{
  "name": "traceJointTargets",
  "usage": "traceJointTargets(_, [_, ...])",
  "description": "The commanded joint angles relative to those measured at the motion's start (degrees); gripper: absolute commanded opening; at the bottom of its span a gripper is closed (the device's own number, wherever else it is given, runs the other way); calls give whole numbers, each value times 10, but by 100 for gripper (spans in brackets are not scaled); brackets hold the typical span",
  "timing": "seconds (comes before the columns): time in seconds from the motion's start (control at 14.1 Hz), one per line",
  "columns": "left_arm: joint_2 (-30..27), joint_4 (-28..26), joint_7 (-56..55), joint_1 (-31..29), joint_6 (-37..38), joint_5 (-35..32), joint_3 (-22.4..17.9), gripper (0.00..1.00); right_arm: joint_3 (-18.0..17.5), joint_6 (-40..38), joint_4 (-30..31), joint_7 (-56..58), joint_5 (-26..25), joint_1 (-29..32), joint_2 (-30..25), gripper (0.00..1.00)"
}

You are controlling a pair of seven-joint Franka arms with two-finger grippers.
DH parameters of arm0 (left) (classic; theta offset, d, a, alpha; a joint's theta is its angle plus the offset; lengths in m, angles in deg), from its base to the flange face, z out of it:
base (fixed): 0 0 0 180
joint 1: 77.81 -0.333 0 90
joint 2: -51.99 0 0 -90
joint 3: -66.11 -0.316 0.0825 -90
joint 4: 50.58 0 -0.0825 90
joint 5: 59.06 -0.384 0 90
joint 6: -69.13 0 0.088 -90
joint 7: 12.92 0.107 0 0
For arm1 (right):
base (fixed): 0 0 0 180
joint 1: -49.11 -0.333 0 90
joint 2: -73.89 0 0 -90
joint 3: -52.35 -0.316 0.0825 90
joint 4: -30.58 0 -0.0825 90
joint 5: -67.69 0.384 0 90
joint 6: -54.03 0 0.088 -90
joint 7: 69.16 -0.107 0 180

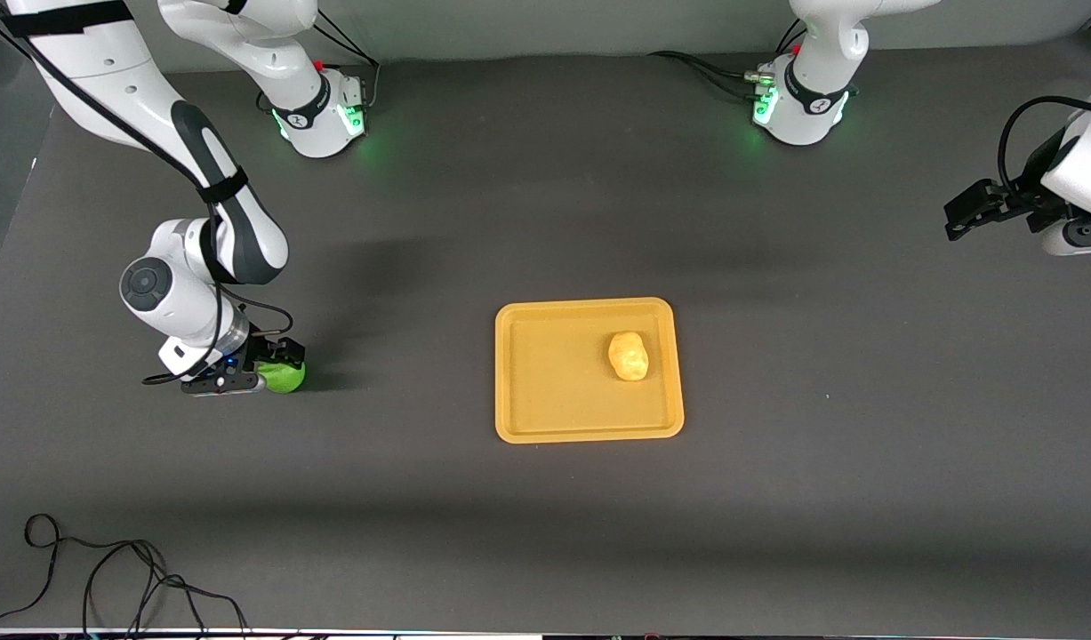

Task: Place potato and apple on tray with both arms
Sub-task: 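Lower the right gripper around the green apple and close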

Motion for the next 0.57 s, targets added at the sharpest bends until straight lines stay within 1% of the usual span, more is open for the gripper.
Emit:
traceJointTargets(0.0, [-4,3,12,-6,11,8,2,100,4,33,-4,-1,-6,1,22,89])
traceJointTargets(0.07, [-4,4,12,-6,16,8,2,100,4,34,-4,-3,-6,1,25,76])
traceJointTargets(0.21, [-5,4,12,-6,19,8,2,100,4,31,-6,-7,-6,1,22,45])
traceJointTargets(0.28, [-5,4,12,-6,18,8,2,100,4,28,-7,-10,-5,1,20,34])
traceJointTargets(0.35, [-5,4,12,-7,18,8,2,100,4,25,-8,-12,-3,0,16,27])
traceJointTargets(0.5, [-5,4,12,-7,18,8,2,100,4,-6,-9,-13,-1,-2,-10,18])
